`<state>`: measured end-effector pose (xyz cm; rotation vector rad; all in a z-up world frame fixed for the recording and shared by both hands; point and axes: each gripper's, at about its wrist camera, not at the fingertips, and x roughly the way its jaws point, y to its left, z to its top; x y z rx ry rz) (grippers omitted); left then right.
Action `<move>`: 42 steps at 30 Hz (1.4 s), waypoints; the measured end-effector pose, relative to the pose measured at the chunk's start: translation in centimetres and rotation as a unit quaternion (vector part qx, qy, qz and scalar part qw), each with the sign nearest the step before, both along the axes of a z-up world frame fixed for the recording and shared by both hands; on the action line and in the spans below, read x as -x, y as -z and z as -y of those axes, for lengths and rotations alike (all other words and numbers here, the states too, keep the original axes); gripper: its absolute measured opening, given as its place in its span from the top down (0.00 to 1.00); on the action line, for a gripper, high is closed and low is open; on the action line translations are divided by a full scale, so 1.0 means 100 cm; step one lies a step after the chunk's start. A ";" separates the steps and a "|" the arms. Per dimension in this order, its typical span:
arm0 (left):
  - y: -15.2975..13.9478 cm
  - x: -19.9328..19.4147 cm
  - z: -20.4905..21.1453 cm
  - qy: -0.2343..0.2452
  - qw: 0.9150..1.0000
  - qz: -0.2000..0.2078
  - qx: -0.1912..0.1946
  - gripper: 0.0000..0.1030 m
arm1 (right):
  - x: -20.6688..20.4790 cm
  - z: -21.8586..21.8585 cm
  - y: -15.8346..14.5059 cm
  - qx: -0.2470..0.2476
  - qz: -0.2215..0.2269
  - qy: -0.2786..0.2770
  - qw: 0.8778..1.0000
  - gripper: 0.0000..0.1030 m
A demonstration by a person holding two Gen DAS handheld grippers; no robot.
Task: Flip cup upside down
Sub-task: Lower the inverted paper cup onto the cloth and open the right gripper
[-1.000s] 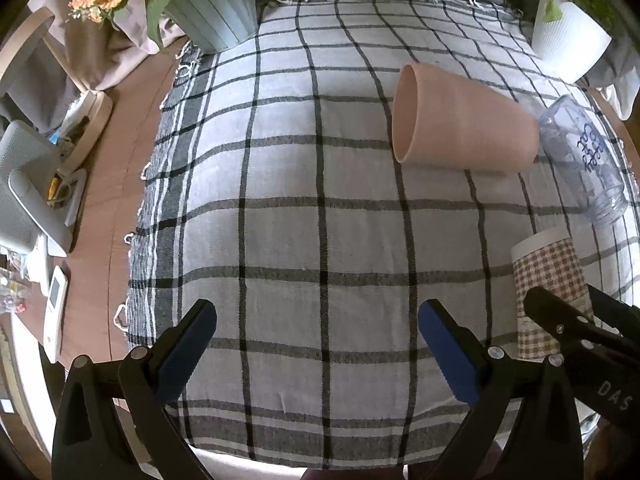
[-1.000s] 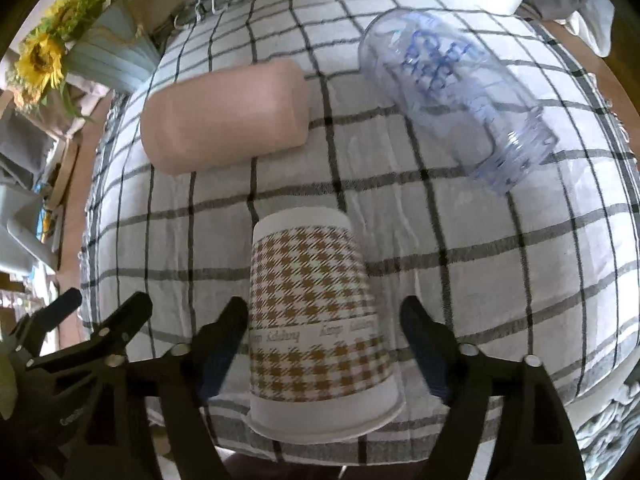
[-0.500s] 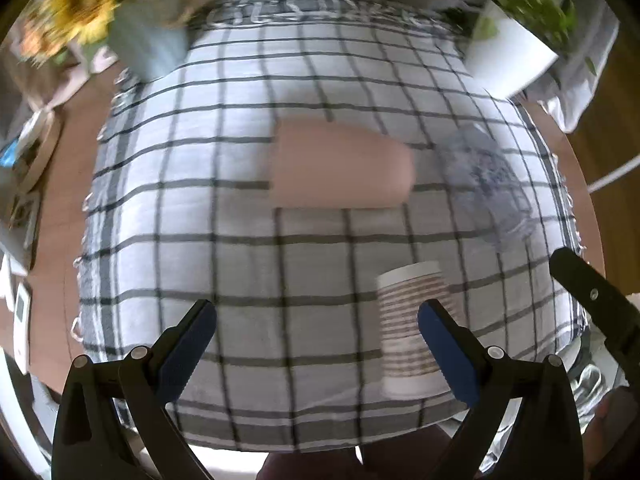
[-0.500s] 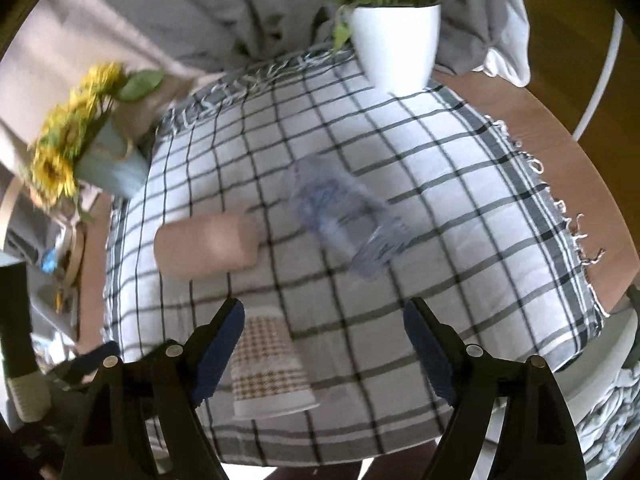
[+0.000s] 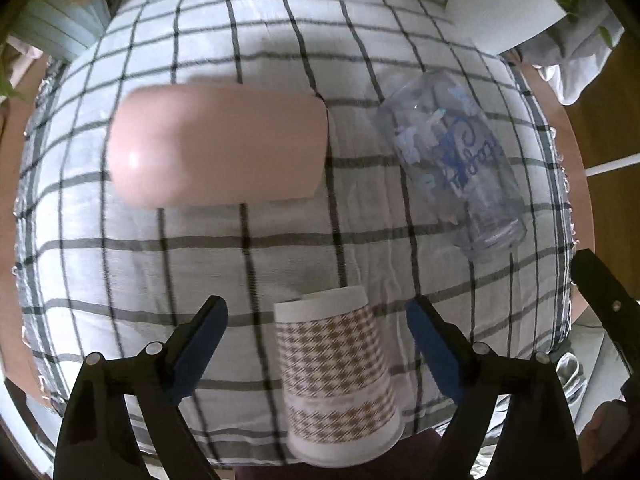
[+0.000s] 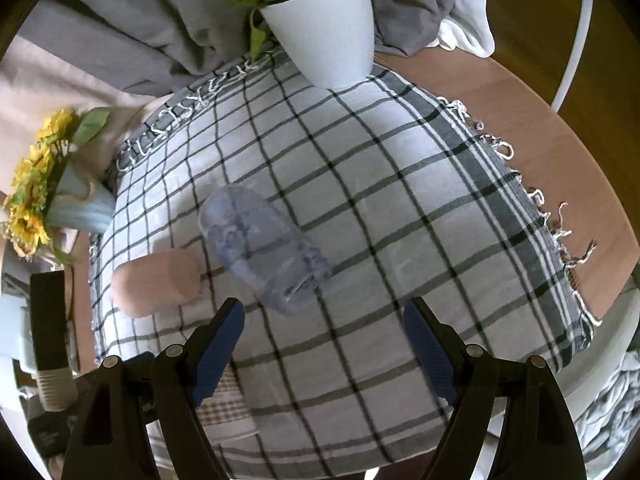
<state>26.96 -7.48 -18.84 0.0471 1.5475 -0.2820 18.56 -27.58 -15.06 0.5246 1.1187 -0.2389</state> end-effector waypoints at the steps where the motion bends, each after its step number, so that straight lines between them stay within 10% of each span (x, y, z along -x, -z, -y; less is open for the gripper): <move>1: 0.004 0.000 0.001 -0.003 1.000 -0.007 -0.002 0.19 | 0.000 0.002 0.001 0.001 0.000 0.001 1.000 0.20; 9: 0.019 -0.002 0.006 -0.019 0.999 -0.026 -0.006 0.49 | -0.005 0.016 0.009 -0.006 -0.008 -0.002 1.000 0.20; 42: -0.052 0.043 0.013 -0.025 0.995 0.100 -0.001 0.49 | 0.003 0.014 -0.009 -0.009 0.025 -0.058 0.998 0.20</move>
